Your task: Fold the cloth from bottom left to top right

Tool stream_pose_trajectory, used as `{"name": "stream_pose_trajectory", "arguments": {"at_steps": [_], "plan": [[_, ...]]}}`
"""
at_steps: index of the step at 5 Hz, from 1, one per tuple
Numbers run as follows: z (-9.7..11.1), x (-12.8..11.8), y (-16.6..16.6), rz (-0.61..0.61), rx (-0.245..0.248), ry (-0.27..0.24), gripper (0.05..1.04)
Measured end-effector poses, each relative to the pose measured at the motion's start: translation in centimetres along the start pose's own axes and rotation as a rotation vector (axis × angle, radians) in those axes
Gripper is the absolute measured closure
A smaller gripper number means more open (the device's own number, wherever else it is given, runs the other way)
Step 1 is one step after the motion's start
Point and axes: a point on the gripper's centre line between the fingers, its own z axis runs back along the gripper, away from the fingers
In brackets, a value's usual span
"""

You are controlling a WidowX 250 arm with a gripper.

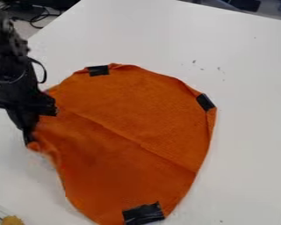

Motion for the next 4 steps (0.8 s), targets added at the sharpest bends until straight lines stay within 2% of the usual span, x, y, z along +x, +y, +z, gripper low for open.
{"name": "stream_pose_trajectory", "arguments": {"at_steps": [1, 2, 4], "plan": [[2.5, 1.8, -1.2, -0.03, 0.051, -0.009, 0.997], [3.8, 3.6, -2.9, -0.075, 0.066, -0.021, 0.997], [4.0, 8.8, -9.3, -0.225, 0.054, 0.019, 0.997]]}}
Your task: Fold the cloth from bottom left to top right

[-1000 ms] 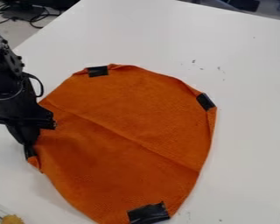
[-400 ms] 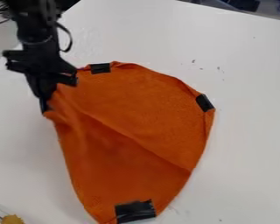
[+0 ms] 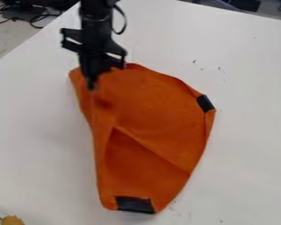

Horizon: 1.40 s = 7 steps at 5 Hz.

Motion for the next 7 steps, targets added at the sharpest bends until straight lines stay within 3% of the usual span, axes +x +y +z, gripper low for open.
{"name": "stream_pose_trajectory", "arguments": {"at_steps": [1, 2, 3, 4, 6, 7], "plan": [[-0.1, 2.5, -2.6, -0.067, -0.017, 0.017, 0.997], [-0.6, 3.7, -4.5, -0.117, -0.051, 0.053, 0.998], [-0.7, 3.9, -5.4, -0.126, -0.064, 0.057, 0.976], [-0.9, 3.9, -6.0, -0.117, -0.07, 0.045, 0.801], [-1.0, 3.7, -6.9, -0.104, -0.092, 0.043, 0.213], [-0.2, 4.8, -7.6, -0.097, -0.13, -0.002, 0.072]]}}
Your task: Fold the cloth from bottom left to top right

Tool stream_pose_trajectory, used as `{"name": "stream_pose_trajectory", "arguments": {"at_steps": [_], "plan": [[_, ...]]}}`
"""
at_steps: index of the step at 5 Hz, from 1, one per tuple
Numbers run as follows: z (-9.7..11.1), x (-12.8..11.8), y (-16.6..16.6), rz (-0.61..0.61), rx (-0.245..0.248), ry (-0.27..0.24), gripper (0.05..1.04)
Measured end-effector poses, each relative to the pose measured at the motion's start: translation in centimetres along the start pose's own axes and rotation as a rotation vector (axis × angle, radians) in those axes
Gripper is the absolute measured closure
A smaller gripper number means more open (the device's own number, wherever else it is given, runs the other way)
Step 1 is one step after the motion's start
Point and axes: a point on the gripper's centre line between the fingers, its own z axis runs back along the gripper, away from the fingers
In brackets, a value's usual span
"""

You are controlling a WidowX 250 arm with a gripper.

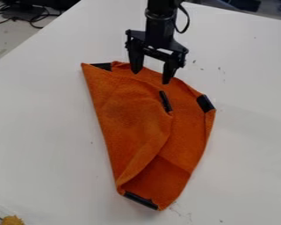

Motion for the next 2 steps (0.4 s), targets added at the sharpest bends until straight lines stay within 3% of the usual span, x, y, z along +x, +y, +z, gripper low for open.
{"name": "stream_pose_trajectory", "arguments": {"at_steps": [2], "plan": [[0.25, 0.18, -1.11, 0.028, -0.03, -0.041, 0.082]]}}
